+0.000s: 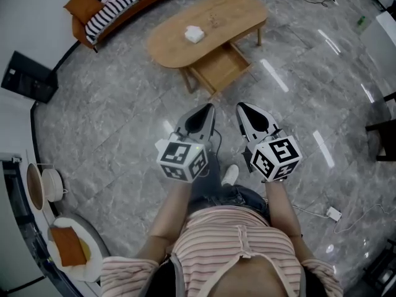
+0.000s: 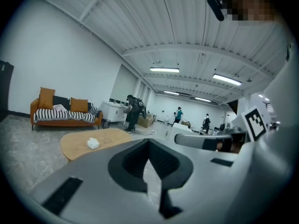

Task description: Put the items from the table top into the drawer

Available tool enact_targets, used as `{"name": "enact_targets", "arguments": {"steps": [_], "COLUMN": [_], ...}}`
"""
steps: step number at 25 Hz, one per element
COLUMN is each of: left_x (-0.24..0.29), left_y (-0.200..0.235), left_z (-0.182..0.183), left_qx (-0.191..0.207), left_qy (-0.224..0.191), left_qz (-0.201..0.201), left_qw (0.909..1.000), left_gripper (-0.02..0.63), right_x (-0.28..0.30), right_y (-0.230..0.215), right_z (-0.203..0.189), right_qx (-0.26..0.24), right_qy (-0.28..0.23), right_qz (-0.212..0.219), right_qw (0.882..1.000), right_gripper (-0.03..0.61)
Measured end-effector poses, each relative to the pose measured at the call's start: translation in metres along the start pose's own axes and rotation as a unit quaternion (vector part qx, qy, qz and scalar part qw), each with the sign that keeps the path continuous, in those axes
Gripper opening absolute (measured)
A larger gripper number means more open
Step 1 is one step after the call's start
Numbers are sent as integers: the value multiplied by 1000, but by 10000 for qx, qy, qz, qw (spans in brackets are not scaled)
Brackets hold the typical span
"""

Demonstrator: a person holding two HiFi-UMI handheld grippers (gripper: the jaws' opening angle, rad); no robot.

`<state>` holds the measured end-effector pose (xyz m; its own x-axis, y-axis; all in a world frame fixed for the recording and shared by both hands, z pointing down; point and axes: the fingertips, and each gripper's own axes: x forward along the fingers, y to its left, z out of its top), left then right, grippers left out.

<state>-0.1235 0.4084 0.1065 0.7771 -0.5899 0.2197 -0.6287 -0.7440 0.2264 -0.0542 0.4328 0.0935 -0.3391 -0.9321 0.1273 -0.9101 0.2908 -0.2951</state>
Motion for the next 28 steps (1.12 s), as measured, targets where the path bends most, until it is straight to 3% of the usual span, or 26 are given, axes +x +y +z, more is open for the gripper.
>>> {"name": "enact_targets", "arguments": {"steps": [8, 20, 28], "left_x": [35, 111, 149], "left_y": [55, 186, 232], "left_z": [9, 42, 39], "left_qx": [-71, -95, -221], "left_qy": [36, 296, 553], "left_qz": [-38, -67, -149], "left_qw": [10000, 9995, 9981], "left_gripper": [14, 14, 14], "right_x": [58, 188, 228], "right_y": [-26, -72, -94], "right_z": [2, 28, 17], "right_qx": [102, 211, 375], "right_qy": [215, 326, 581], "right_qz": [-199, -638, -956], "right_qw": [9995, 9972, 9930], "right_gripper": [8, 8, 8]}}
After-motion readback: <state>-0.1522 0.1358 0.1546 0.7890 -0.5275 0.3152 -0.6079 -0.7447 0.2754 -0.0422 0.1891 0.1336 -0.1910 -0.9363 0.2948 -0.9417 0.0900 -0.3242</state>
